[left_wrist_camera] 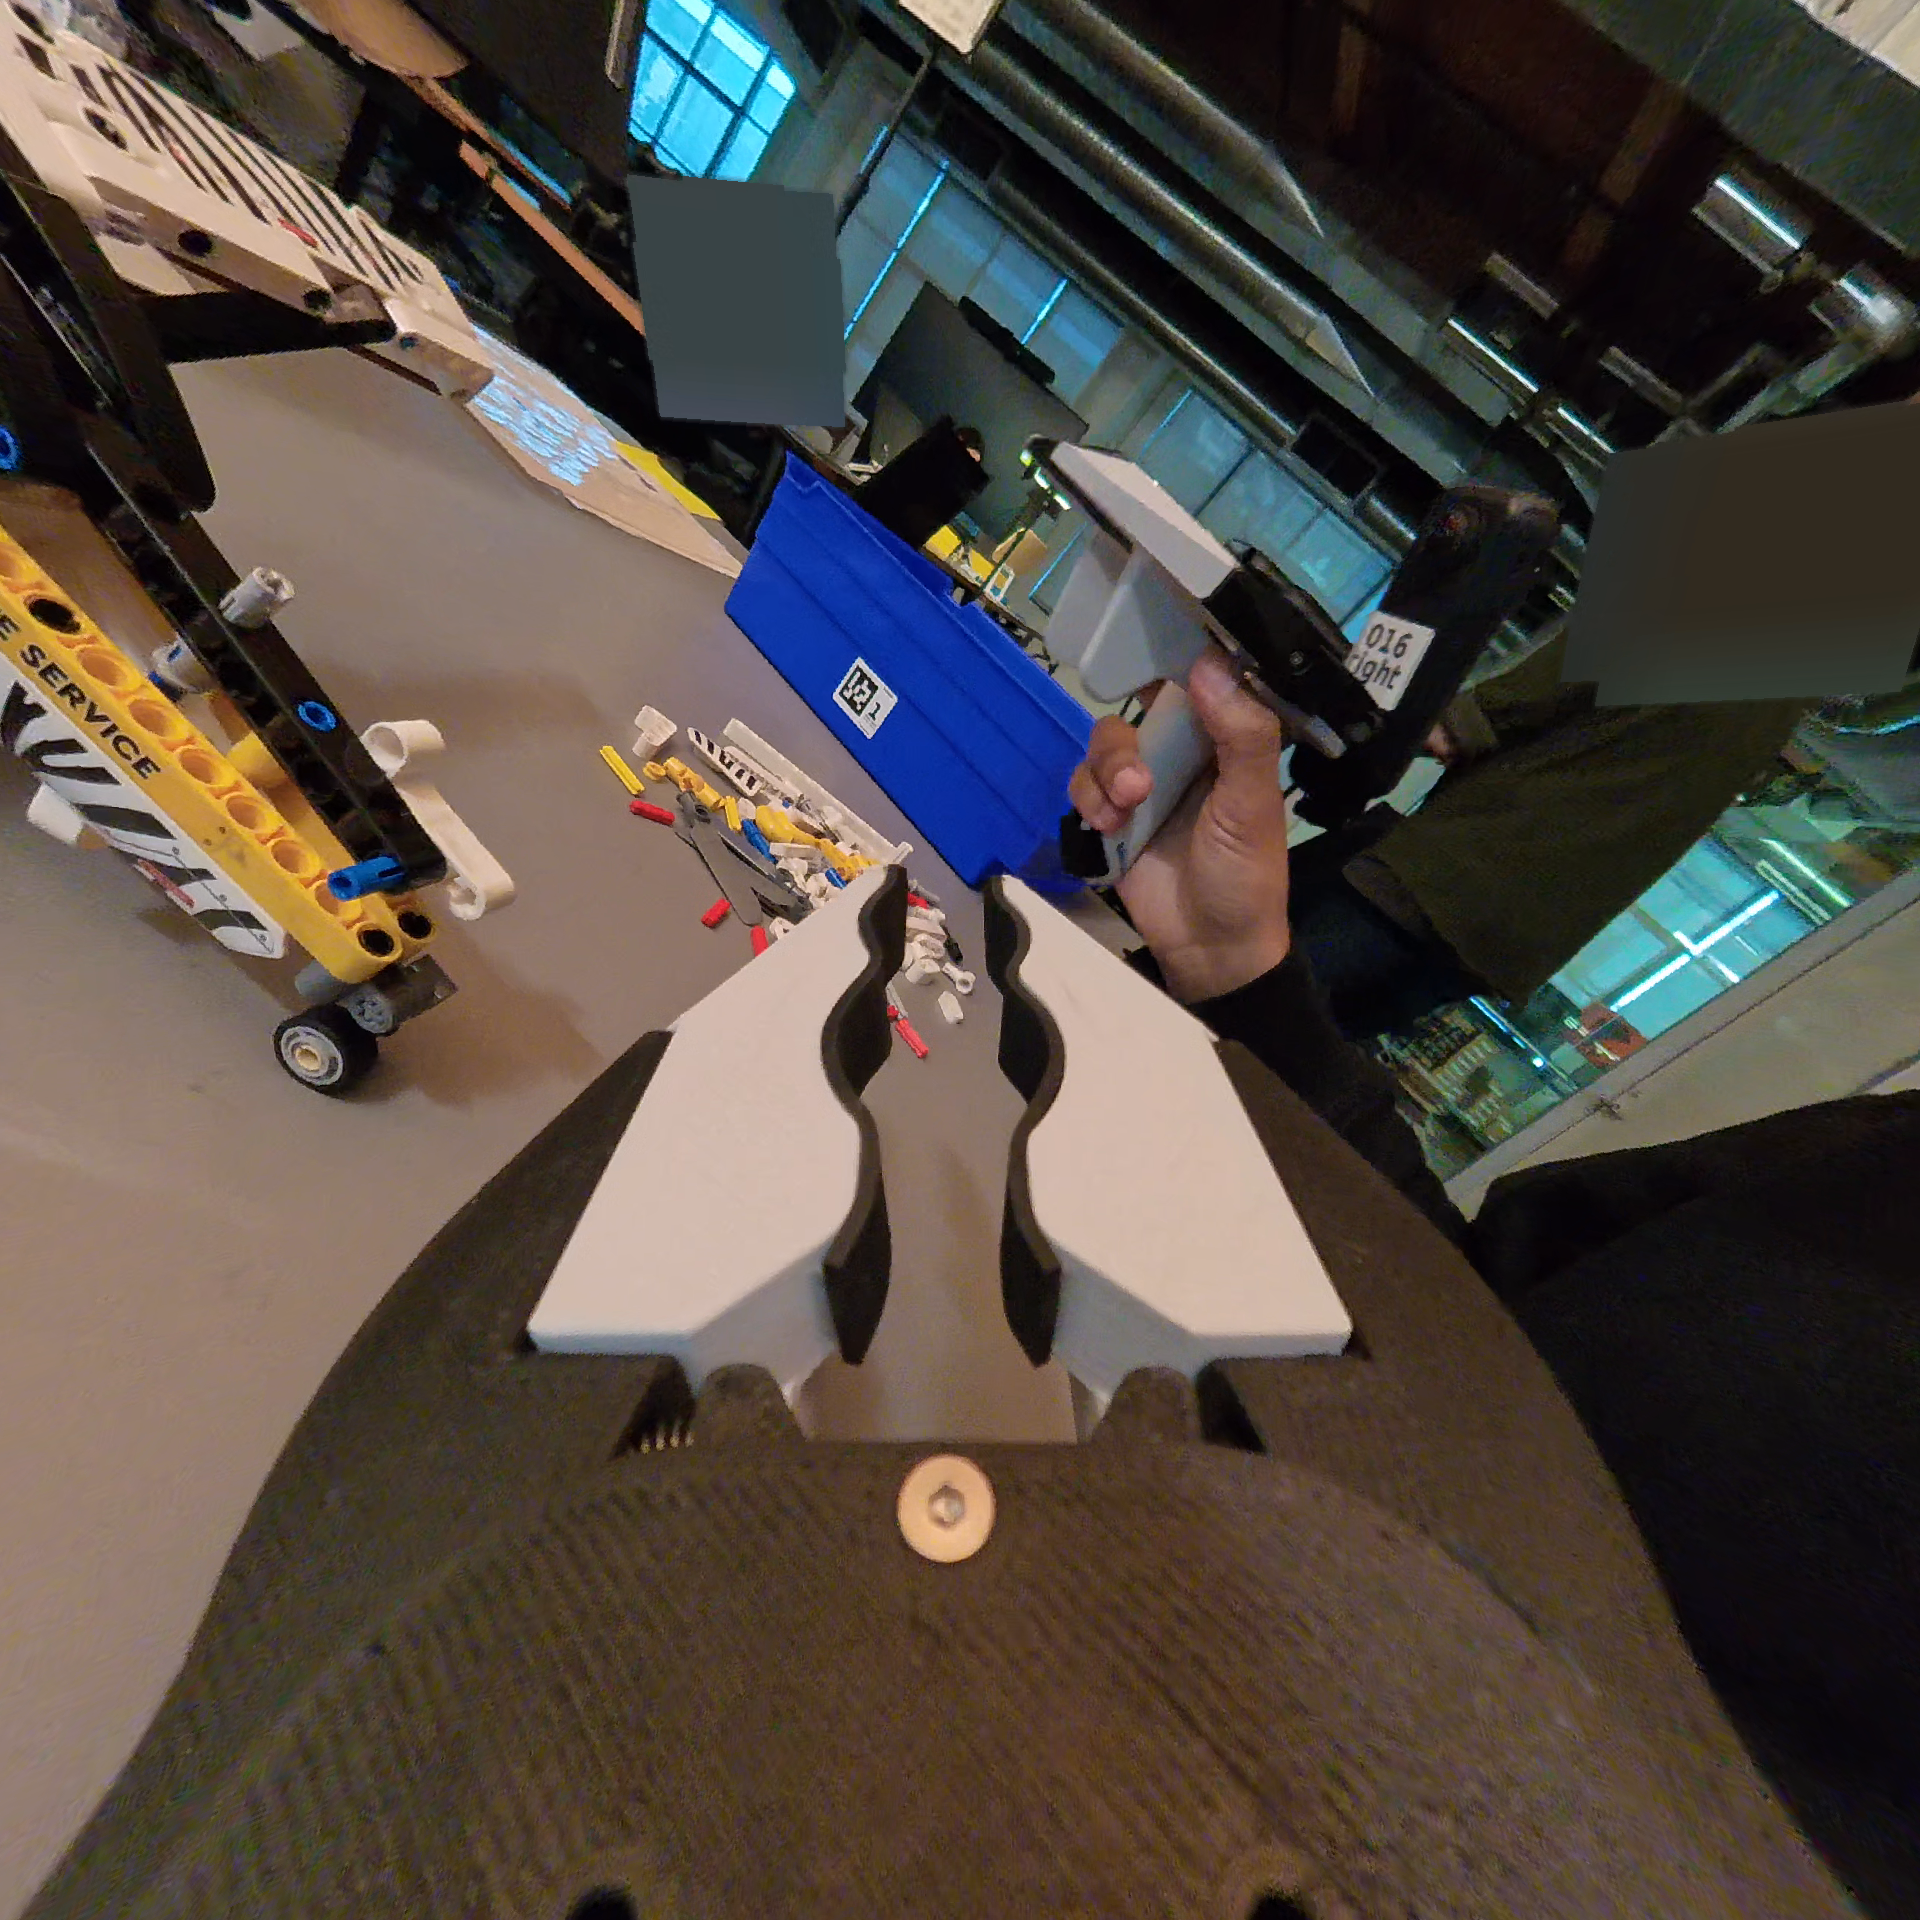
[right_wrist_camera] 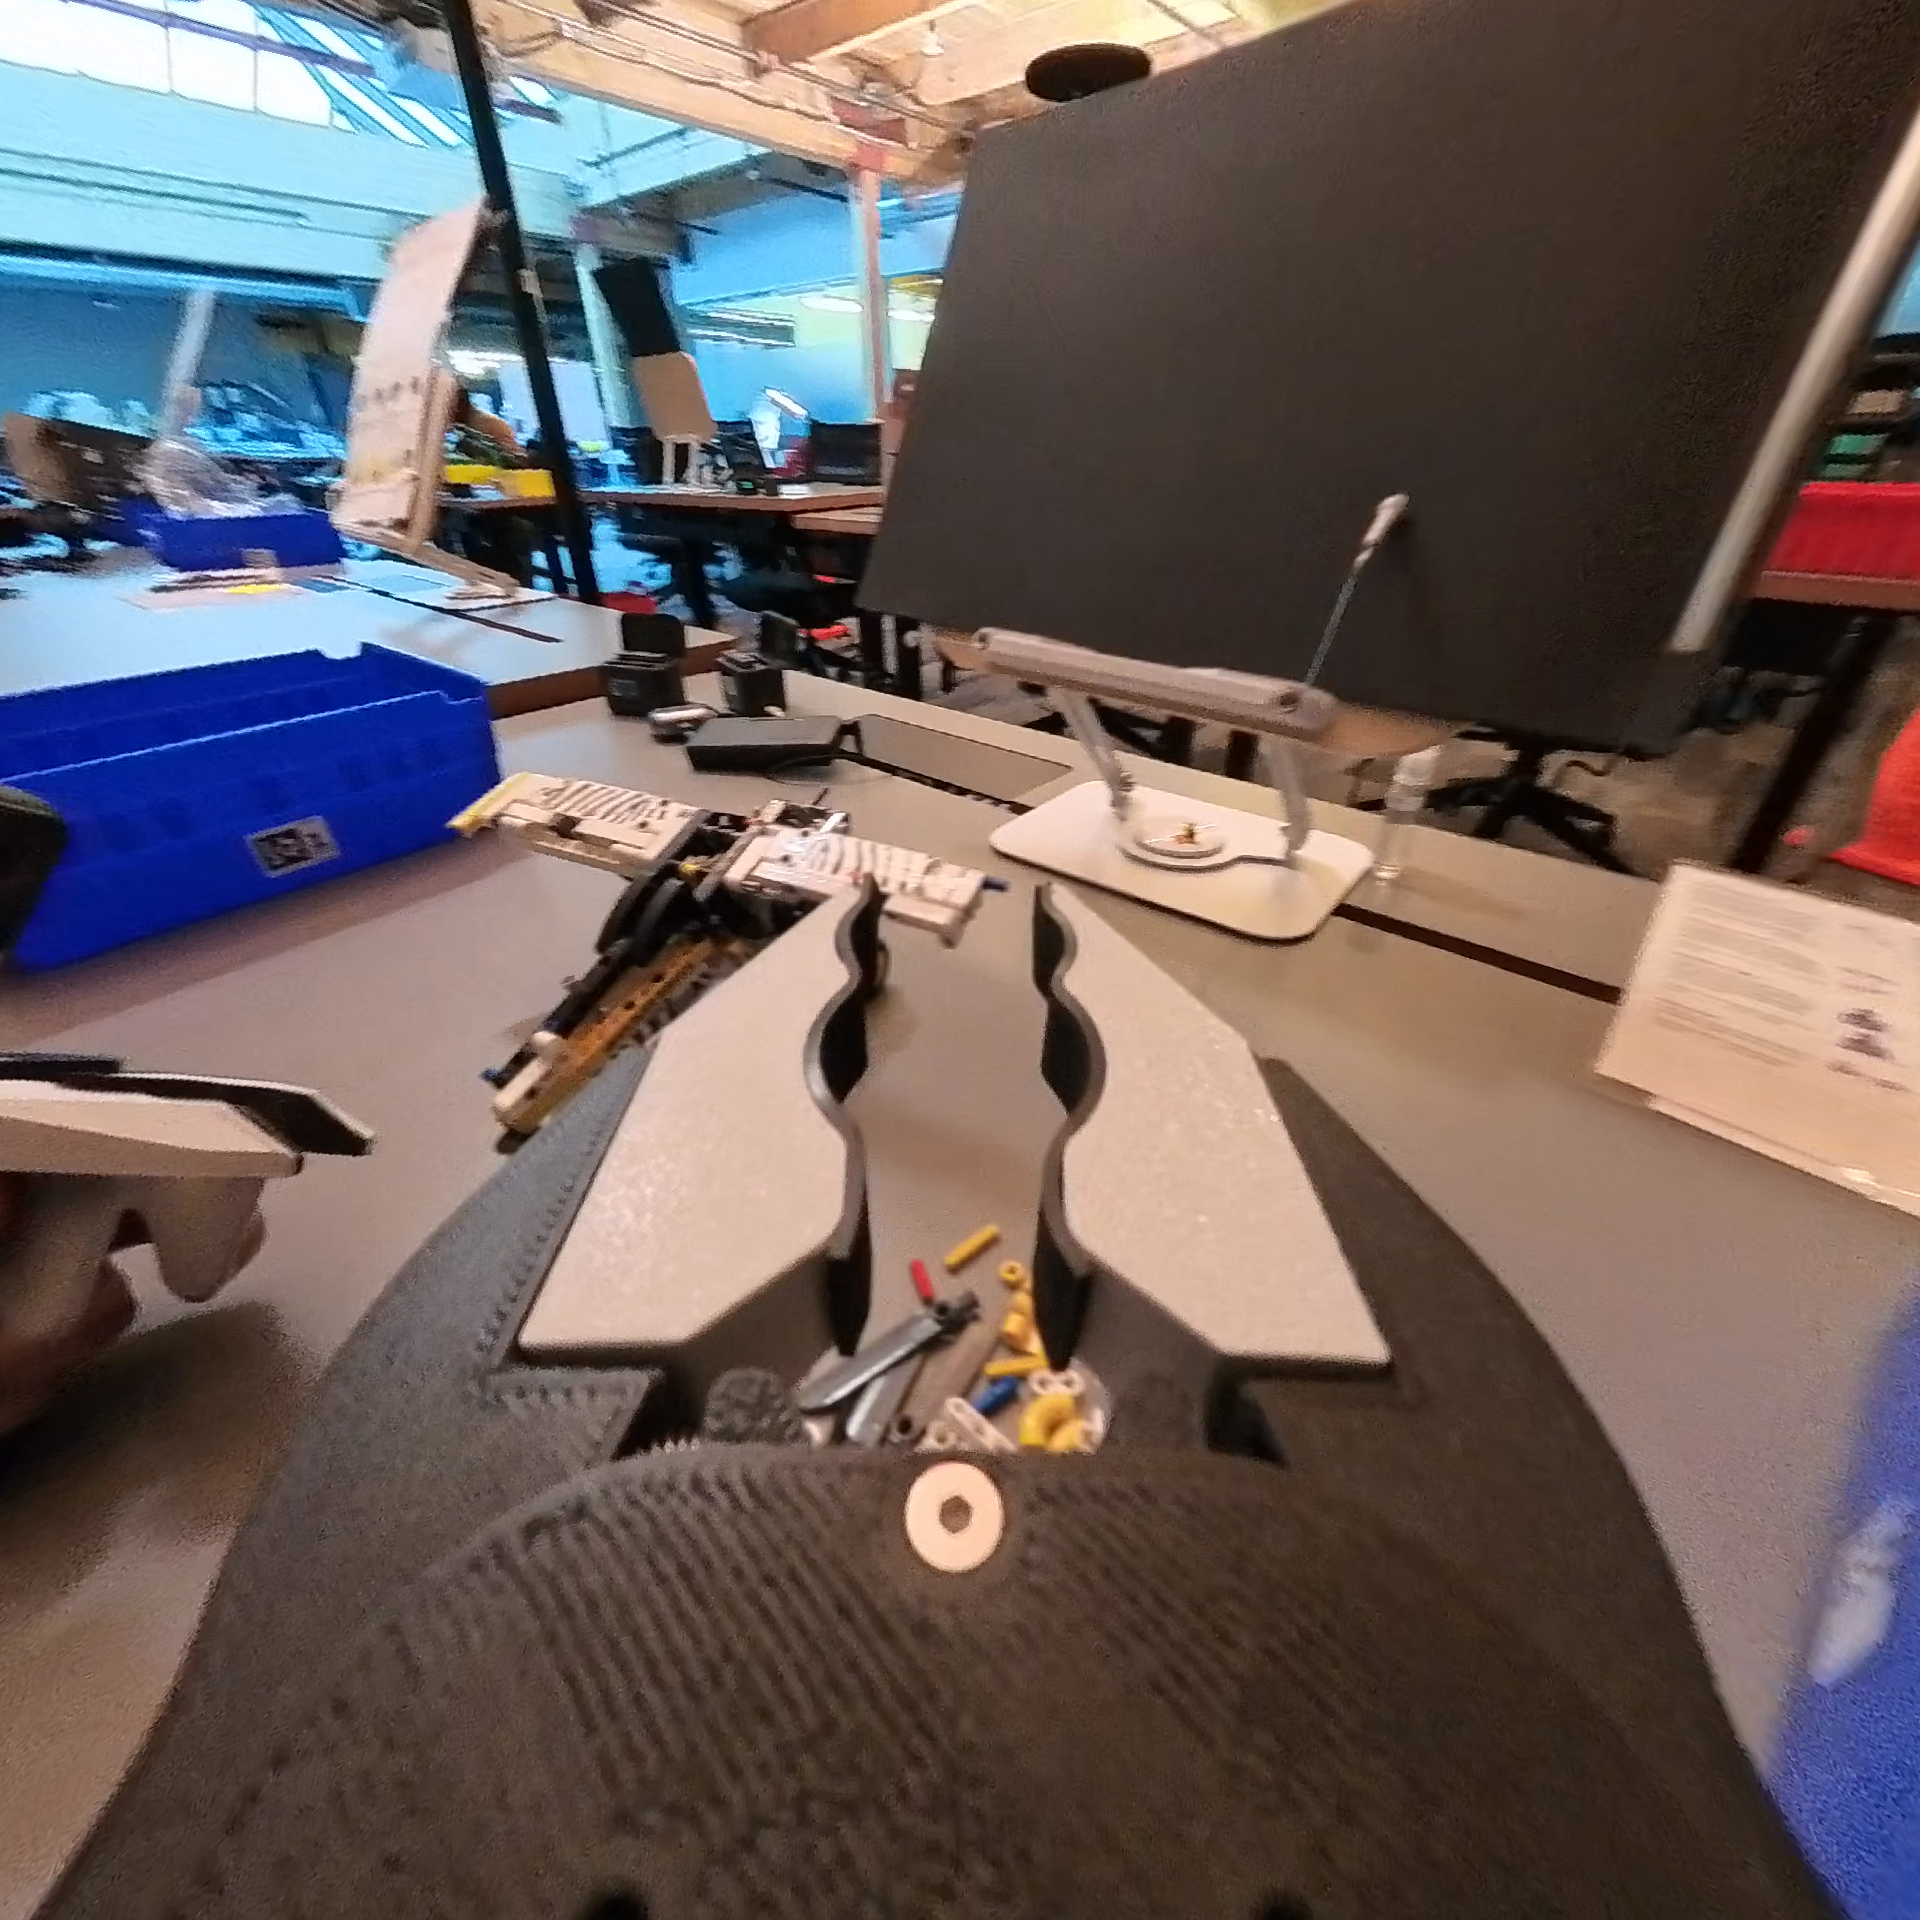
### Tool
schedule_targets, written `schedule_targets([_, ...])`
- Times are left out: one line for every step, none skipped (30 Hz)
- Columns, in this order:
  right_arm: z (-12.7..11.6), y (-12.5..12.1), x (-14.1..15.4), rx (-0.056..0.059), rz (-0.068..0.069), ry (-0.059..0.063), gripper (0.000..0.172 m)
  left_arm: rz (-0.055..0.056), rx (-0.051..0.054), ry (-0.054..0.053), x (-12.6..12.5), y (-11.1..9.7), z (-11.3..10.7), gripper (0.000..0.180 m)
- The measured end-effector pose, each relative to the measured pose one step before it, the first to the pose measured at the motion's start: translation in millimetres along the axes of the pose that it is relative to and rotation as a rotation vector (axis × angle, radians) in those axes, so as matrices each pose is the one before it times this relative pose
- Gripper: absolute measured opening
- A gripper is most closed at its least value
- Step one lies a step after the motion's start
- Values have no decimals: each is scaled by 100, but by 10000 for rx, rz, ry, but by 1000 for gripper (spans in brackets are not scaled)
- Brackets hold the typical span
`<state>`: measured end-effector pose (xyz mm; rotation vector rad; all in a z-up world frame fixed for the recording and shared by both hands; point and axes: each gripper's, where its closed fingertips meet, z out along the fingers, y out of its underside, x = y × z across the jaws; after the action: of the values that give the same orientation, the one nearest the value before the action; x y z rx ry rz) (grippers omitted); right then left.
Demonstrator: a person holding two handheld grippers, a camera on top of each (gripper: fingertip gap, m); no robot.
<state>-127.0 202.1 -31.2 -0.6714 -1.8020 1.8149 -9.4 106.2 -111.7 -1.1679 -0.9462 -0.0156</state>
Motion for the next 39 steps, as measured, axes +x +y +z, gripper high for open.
schedule_targets([429,421,-664,41,165,-273,26,9,104,17,32,-116,-18,11])
schedule_targets([412,479,-867,79,245,-360,25,28,125,11,47,-134,-56,11])
schedule_targets([376,613,-1140,53,272,-497,25,70,135,38,130,-149,-118,11])
schedule_targets([342,837,-1263,-74,126,-576,26,90,154,84,193,-177,-154,11])
schedule_targets([283,1037,-929,-234,-60,-374,27,87,208,68,175,-245,-189,11])
schedule_targets([192,1073,-396,-292,-149,-15,27,64,241,22,79,-292,-196,11])
schedule_targets([116,938,-224,-235,-212,97,27,32,222,-18,-14,-272,-162,11])
schedule_targets([129,793,-326,-171,-220,-1,26,16,170,-25,-28,-216,-127,10])
schedule_targets([184,620,-464,-152,-147,-134,26,25,139,-3,6,-170,-104,10])
schedule_targets([255,355,-583,-169,-42,-250,27,55,144,-13,25,-168,-117,11])
schedule_targets([245,89,-649,-100,-41,-296,27,61,146,-49,-24,-194,-105,11])
schedule_targets([240,-16,-520,-7,-75,-200,28,67,167,-92,-97,-227,-115,10])
schedule_targets([240,49,-413,-51,-67,-124,28,81,191,-138,-191,-303,-146,10])
schedule_targets([302,106,-395,-117,-13,-124,28,84,181,-268,-455,-385,-177,11])
schedule_targets([386,43,-371,-126,77,-160,29,77,117,-429,-803,-437,-213,11])
schedule_targets([487,-69,-357,-112,197,-203,30,100,-1,-479,-992,-430,-227,11])
schedule_targets([606,-126,-320,-112,345,-254,31,150,-70,-443,-1017,-430,-209,11])
schedule_targets([688,-190,-383,-87,458,-372,33,174,-82,-369,-956,-440,-196,11])
schedule_targets([714,-271,-439,-36,507,-481,35,111,-144,-319,-895,-286,-151,12])
schedule_targets([680,-287,-395,-30,490,-500,36,32,-317,-230,-750,26,-53,15])
schedule_targets([609,-237,-335,-85,405,-477,37,8,-397,-89,-485,222,2,17])
schedule_targets([515,-236,-358,-114,212,-483,38,-19,-302,-4,-292,203,17,18])
schedule_targets([404,-327,-369,-80,-91,-447,42,-67,-98,90,-90,36,11,19])
schedule_targets([322,-334,-278,-78,-401,-324,43,-150,8,137,11,-8,3,20])
schedule_targets([282,-216,-224,-129,-672,-229,44,-202,-36,66,-119,37,36,20])
schedule_targets([283,52,-48,-233,-862,-109,45,-264,-81,28,-240,82,82,20])
schedule_targets([307,377,106,-338,-959,-23,44,-330,-151,59,-259,162,150,20])
schedule_targets([365,642,129,-404,-873,1,44,-328,-244,75,-241,273,242,21])
schedule_targets([410,763,95,-420,-691,-18,44,-183,-325,35,-183,350,334,21])
schedule_targets([456,817,98,-415,-529,-6,44,15,-340,-3,-72,345,402,21])
schedule_targets([493,848,49,-398,-426,-39,44,79,-295,-42,-61,300,413,21])
schedule_targets([469,766,-65,-326,-339,-87,44,30,-261,-33,-58,268,390,20])
schedule_targets([427,525,-189,-201,-241,-112,44,-76,-232,-17,-131,227,329,20])
schedule_targets([340,270,-291,-87,-159,-135,45,-202,-176,-41,-274,167,214,20])
schedule_targets([274,115,-292,-53,-120,-101,45,-235,-82,-68,-315,60,110,20])
schedule_targets([233,129,-135,-106,-156,15,45,-152,-58,-22,-178,40,51,20])
schedule_targets([186,224,17,-182,-240,119,44,-76,-97,28,-27,102,79,18])
schedule_targets([164,273,47,-200,-302,152,40,-65,-133,37,-6,153,108,15])
schedule_targets([126,232,9,-152,-300,142,35,-103,-167,53,-23,188,125,12])
